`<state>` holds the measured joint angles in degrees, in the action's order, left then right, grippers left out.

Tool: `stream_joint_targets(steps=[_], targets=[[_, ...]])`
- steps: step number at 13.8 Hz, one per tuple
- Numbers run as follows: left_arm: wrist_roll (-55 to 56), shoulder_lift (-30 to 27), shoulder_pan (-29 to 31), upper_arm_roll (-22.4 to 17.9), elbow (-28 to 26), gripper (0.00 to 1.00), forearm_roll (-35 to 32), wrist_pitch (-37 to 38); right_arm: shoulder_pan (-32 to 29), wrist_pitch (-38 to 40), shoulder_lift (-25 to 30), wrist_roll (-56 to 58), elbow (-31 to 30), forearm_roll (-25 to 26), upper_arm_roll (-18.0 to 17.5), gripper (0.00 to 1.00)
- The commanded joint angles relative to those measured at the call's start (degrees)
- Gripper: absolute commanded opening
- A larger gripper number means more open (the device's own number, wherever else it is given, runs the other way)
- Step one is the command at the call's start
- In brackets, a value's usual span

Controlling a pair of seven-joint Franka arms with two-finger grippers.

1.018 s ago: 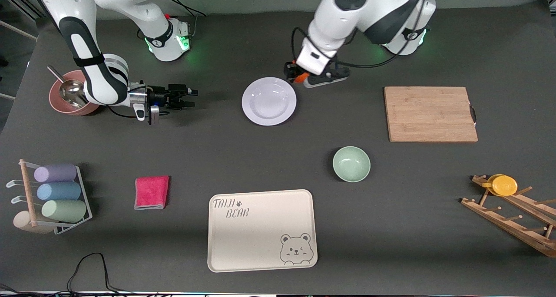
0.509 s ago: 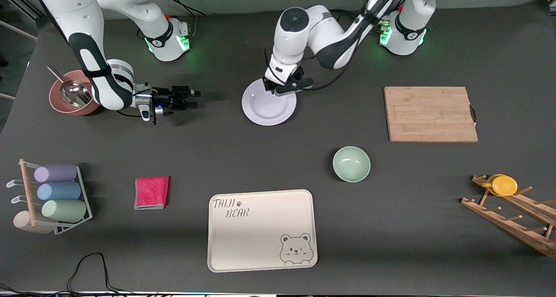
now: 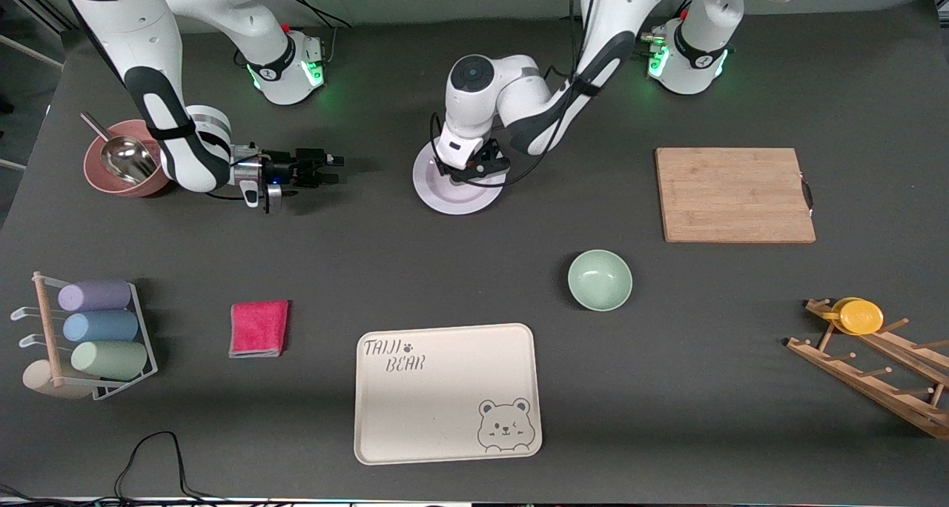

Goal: Place orange and plate with both arms
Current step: 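Lower the orange onto the plate and open the left gripper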

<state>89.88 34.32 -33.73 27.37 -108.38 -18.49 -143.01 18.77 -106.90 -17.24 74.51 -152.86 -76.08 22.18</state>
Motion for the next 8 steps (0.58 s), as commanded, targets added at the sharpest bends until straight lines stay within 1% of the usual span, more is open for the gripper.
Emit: stream_joint_targets(steps=[1, 2, 3, 5, 6, 8], targets=[[4.07, 3.55, -1.69, -1.0, 3.79, 0.0, -4.26, 0.8, 0.3, 0.99, -1.48, 2.82, 0.89, -1.44, 0.4, 1.0], [4.6, 3.65, -1.69, -1.0, 3.79, 0.12, -4.27, 0.89, 0.21, 0.99, -2.0, 3.7, 0.89, -1.53, 0.4, 1.0], [4.61, 3.65, -1.69, -1.0, 3.7, 0.99, -4.36, 1.23, 0.21, 0.99, -2.35, 4.15, 1.07, -2.05, 0.4, 1.0], [3.82, 3.04, -1.34, -1.0, 3.88, 1.0, -5.93, 3.59, 0.3, 1.08, -2.97, 4.42, 1.07, -2.41, 0.4, 0.99], [2.34, 1.99, -0.73, -1.0, 4.05, 1.0, -6.81, 5.09, 0.3, 1.08, -3.06, 4.59, 1.07, -2.5, 0.23, 0.93], [-5.55, -0.12, 2.25, -0.91, 6.41, 1.0, -6.74, 9.21, 0.3, 1.08, -3.06, 4.59, 1.07, -2.5, 0.23, 0.78]])
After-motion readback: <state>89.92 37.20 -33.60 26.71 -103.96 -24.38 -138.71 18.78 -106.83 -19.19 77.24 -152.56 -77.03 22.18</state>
